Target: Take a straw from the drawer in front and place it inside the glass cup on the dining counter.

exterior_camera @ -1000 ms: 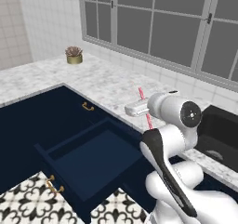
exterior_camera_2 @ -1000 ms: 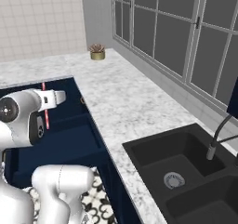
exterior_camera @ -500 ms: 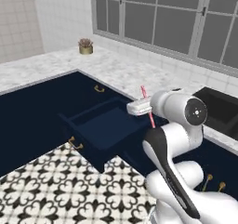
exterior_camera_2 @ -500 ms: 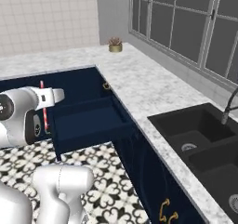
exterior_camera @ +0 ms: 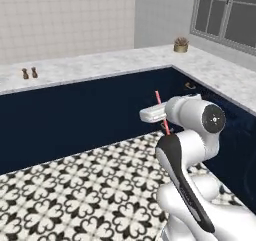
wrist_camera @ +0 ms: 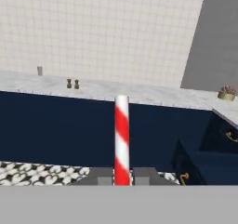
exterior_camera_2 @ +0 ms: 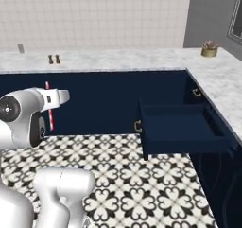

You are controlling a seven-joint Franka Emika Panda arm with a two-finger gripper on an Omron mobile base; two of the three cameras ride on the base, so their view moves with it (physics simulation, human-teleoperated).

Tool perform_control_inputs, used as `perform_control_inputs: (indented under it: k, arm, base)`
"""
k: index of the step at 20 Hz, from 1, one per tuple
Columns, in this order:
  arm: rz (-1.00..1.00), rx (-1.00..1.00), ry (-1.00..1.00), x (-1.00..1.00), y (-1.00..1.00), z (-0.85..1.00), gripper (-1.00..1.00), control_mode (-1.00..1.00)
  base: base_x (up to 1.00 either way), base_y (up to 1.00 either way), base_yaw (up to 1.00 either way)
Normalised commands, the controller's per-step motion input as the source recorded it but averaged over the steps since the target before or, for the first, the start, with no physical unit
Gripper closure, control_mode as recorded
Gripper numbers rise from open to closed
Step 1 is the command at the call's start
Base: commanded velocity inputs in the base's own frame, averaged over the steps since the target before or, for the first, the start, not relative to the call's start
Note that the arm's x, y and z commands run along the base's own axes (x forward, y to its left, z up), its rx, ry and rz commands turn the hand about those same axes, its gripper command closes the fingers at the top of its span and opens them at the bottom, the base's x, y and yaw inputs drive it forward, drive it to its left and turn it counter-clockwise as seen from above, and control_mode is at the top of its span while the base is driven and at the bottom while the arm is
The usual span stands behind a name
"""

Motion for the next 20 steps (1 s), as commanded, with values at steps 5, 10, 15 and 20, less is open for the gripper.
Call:
perform_control_inputs:
  k: [5, 10, 15, 20]
  arm:
    - [0.00, 0.00, 0.00, 0.00, 0.00, 0.00, 1.00, 1.00]
    - [0.00, 0.00, 0.00, 0.00, 0.00, 0.00, 1.00, 1.00]
    - [0.00, 0.00, 0.00, 0.00, 0.00, 0.00, 1.00, 1.00]
    - [0.00, 0.00, 0.00, 0.00, 0.00, 0.00, 1.00, 1.00]
  base:
    - [0.01, 1.00, 0.13]
    - [0.17, 1.00, 0.00]
    - [0.28, 1.00, 0.00]
    - [0.30, 1.00, 0.00]
